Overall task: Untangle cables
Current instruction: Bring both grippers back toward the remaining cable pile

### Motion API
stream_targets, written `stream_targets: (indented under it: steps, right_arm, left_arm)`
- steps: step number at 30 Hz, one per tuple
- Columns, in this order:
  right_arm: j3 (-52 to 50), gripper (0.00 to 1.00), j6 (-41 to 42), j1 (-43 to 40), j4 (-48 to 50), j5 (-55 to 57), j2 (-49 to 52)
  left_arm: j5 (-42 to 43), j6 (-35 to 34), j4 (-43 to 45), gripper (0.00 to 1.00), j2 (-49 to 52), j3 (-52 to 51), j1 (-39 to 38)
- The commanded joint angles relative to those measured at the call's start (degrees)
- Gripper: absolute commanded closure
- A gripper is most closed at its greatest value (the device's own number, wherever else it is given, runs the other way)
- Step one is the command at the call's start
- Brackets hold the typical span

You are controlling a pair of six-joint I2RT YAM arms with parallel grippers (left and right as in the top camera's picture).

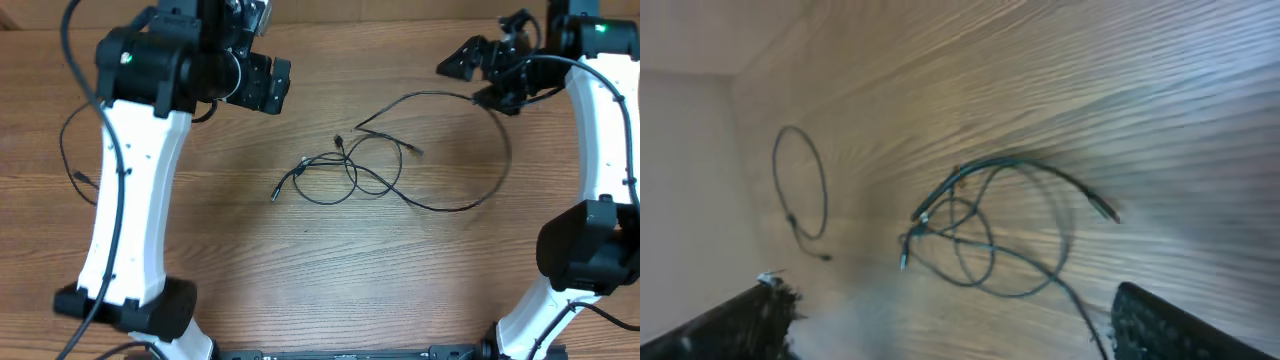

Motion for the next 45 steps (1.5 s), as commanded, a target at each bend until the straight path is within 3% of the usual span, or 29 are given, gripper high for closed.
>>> stream_targets:
  steps: [1, 7, 10, 18, 23, 29, 36, 37, 41, 45]
  right_arm:
    - [0.7, 0.0, 4.5, -2.9, 0.1, 1.1, -2.3]
    - [0.7, 0.0, 3.0, -2.9, -0.3, 1.6, -2.3]
    - [0.7, 0.0, 2.7, -2.8, -0.3, 1.8, -2.3]
    - [0.6, 0.0, -3.1, -2.7, -2.6, 2.5, -2.3]
    - [0.6, 0.0, -3.3, -2.7, -4.0, 4.7, -2.3]
    - [0.6, 0.0, -3.3, -2.1, -5.2, 6.8, -2.3]
    - [0.6, 0.0, -3.3, 1.3, -6.4, 10.9, -2.3]
    - [0.6, 0.0, -3.3, 2.1, -6.4, 11.7, -2.3]
    - [0.6, 0.0, -3.3, 2.8, -6.4, 11.9, -2.3]
    - [0.6, 0.0, -3.3, 2.8, -7.2, 11.9, -2.3]
  left_arm:
    - [-3.0, -3.0, -2.1, 0.12, 5.1, -2.6, -0.2]
    - [-2.8, -2.5, 1.1, 0.12, 7.3, -12.0, -1.2]
    - [-0.6, 2.6, 4.7, 0.13, 7.3, -18.4, -1.9]
    - [11.3, 18.5, 26.2, 0.15, 7.4, -37.3, -2.2]
    - [11.4, 19.6, 38.6, 0.21, 7.5, -46.1, -2.2]
    - [11.0, 19.4, 47.1, 0.28, 7.5, -53.1, -4.3]
    - [9.6, 16.6, 53.5, 0.5, 9.1, -55.9, -4.4]
    - [9.6, 15.4, 54.1, 0.65, 9.4, -55.9, -4.4]
    - [9.6, 12.5, 55.0, 0.94, 9.1, -55.1, -4.4]
    - [9.7, 8.4, 50.5, 0.96, 7.1, -50.4, -4.4]
